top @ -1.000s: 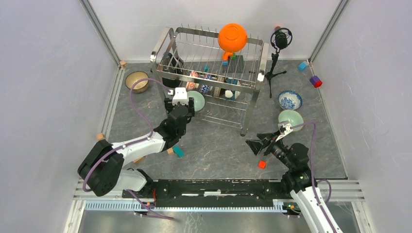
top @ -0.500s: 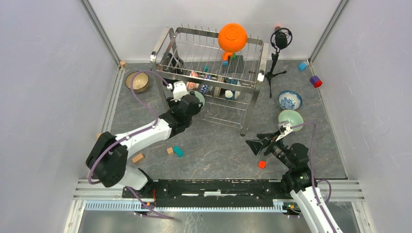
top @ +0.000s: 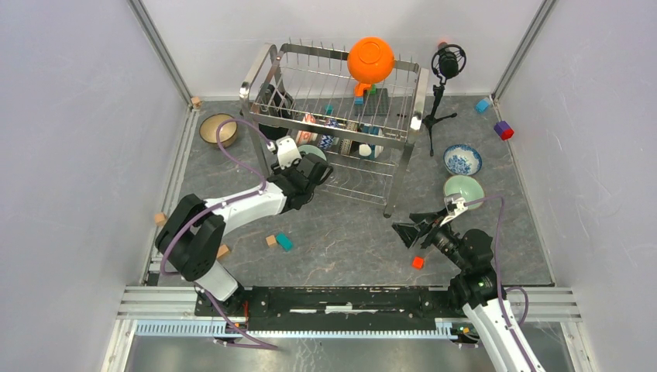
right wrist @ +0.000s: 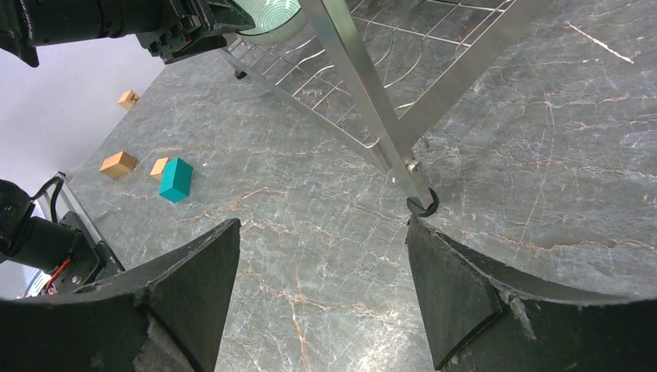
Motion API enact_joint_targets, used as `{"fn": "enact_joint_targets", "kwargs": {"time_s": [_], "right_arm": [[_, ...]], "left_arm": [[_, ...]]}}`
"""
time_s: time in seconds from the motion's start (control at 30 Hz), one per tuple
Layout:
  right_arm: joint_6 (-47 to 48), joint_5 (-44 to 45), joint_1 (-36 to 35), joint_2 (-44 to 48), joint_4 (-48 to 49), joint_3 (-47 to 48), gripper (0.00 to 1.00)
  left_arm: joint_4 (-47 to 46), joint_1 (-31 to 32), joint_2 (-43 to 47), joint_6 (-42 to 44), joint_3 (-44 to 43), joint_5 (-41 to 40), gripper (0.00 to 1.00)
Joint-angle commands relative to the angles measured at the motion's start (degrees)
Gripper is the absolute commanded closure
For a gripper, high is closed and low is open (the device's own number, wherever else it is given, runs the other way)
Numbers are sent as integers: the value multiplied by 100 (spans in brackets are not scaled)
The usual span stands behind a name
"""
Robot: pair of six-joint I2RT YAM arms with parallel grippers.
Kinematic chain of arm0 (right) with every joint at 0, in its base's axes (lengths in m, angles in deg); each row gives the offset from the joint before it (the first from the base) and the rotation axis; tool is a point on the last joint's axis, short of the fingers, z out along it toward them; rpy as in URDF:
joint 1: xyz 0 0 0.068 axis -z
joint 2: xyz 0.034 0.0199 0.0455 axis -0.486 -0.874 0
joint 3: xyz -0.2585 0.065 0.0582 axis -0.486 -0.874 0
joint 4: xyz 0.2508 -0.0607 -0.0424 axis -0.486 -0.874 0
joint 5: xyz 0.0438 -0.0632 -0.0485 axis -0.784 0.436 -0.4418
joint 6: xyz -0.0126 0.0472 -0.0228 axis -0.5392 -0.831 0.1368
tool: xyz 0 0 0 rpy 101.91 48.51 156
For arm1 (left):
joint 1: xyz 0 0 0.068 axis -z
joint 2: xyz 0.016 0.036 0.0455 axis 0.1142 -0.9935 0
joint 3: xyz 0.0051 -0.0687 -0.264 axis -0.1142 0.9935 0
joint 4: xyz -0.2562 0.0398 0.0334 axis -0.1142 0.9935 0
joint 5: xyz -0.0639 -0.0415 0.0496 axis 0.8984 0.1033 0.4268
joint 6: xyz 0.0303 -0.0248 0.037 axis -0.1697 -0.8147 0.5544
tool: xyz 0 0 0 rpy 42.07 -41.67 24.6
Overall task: Unload the bowls from the dish rack
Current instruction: Pick up the bowl from the dish rack.
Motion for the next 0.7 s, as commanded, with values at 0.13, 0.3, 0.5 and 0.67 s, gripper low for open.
{"fn": "enact_joint_targets", "kwargs": {"time_s": [0.13,0.3,0.5,0.67], "right_arm": [[42,-1,-38,58,-12,-493,16],[36,11,-39,79,-19,-529,17],[59,28,-39,58,-46,-491,16],[59,74,-40,60,-59,-459,16]], "left_arm": [[-57,5,-205,-627,-265,-381,45],[-243,-4,-156,-595,-186,-368,57],[-608,-3,164,-570,105,-272,75],[-783,-3,459,-472,207,-204,92]]}}
